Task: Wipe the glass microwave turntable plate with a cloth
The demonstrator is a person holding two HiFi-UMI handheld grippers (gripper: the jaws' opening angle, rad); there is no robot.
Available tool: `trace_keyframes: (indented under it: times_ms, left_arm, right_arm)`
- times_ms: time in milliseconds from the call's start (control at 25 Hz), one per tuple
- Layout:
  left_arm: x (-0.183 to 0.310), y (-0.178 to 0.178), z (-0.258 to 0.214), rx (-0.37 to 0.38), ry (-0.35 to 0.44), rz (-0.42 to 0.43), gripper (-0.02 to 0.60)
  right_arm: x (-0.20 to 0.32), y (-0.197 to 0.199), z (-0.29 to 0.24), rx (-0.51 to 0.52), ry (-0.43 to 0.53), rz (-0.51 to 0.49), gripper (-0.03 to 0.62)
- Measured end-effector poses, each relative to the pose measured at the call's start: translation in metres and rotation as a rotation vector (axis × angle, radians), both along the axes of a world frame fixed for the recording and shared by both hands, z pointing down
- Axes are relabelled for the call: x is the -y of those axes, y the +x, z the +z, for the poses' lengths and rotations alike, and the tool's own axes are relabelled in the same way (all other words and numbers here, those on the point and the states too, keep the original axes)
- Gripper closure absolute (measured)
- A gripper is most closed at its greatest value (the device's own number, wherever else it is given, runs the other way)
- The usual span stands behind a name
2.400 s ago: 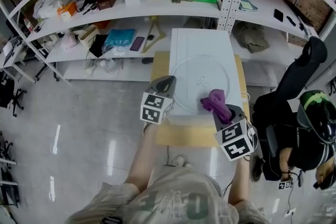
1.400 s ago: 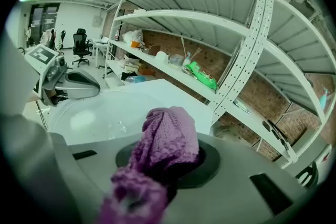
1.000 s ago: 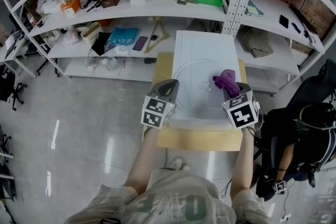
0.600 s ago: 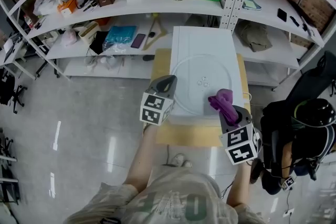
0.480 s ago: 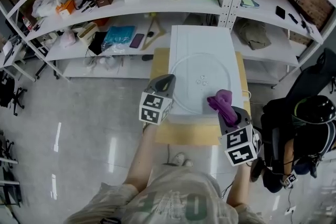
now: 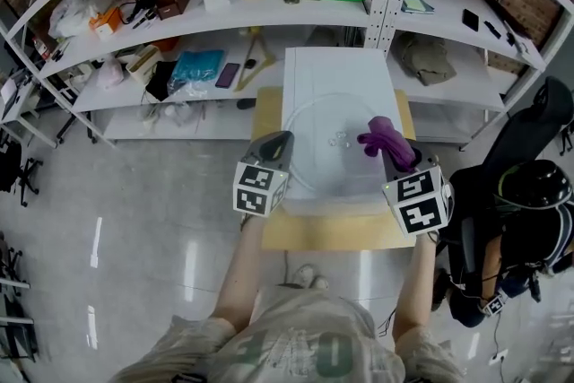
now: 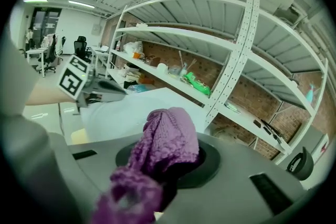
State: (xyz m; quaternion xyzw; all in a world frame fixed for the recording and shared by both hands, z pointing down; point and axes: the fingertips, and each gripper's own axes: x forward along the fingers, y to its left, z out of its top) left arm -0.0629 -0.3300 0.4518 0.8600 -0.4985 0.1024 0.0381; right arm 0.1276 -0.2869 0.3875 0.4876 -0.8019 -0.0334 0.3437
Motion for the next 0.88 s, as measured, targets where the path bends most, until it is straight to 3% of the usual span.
trace_keyframes:
  times_ms: [200, 440, 640, 880]
  left_arm:
    - [0.001, 0.002, 0.000, 0.007, 0.000, 0.002, 0.580]
    - [0.000, 0.002, 0.001, 0.011, 0.002, 0.001, 0.580]
    - [0.001, 0.002, 0.001, 0.013, 0.003, 0.001, 0.580]
    - [0.001, 0.001, -0.001, 0.007, 0.005, 0.000, 0.580]
  right_arm:
    - [0.056, 0.017, -0.001, -0.002, -0.001, 0.074, 0.539]
    - [0.072, 0.024, 0.022, -0.018, -0.043, 0.089, 0.539]
    - [0.056, 0.020, 0.025, -0.026, -0.050, 0.080, 0.539]
    - [-0.003, 0.011, 0.029, -0.049, -0.056, 0.052, 0.539]
